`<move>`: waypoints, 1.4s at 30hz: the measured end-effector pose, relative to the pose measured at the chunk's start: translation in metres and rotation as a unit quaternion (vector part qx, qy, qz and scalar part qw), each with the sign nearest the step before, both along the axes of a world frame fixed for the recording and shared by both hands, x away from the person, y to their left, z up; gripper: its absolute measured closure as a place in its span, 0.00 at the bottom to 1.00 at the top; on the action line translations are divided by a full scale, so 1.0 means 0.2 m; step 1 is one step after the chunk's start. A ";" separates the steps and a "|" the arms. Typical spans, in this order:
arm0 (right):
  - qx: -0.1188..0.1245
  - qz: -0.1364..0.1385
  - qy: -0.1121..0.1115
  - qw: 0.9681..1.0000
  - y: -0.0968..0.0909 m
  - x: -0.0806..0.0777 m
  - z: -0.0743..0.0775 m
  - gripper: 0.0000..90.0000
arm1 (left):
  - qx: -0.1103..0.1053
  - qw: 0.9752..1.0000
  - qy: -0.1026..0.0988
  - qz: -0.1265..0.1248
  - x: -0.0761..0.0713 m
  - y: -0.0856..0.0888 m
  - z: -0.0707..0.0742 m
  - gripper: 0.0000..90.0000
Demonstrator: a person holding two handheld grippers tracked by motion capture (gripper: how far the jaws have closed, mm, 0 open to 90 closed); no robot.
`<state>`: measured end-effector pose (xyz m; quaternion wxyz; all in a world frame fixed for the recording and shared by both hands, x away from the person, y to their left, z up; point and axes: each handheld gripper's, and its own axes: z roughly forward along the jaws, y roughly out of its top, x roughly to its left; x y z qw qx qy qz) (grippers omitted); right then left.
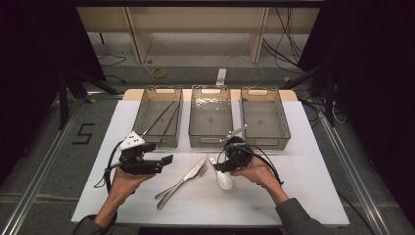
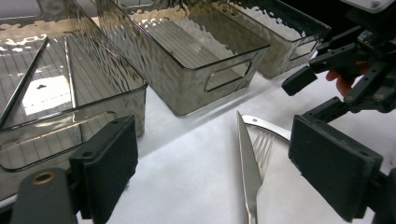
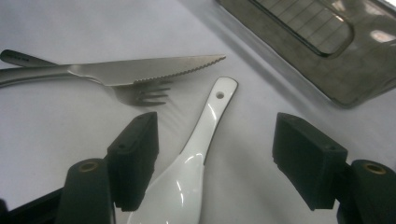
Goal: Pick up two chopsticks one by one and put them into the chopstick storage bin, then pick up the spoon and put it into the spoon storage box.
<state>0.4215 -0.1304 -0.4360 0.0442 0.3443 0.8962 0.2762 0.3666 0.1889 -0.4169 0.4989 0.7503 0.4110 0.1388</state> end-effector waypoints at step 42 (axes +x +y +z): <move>-0.050 0.019 0.040 0.998 0.11 0.04 -0.15 0.64 | 0.016 1.000 -0.007 -0.016 -0.07 -0.02 0.00 0.17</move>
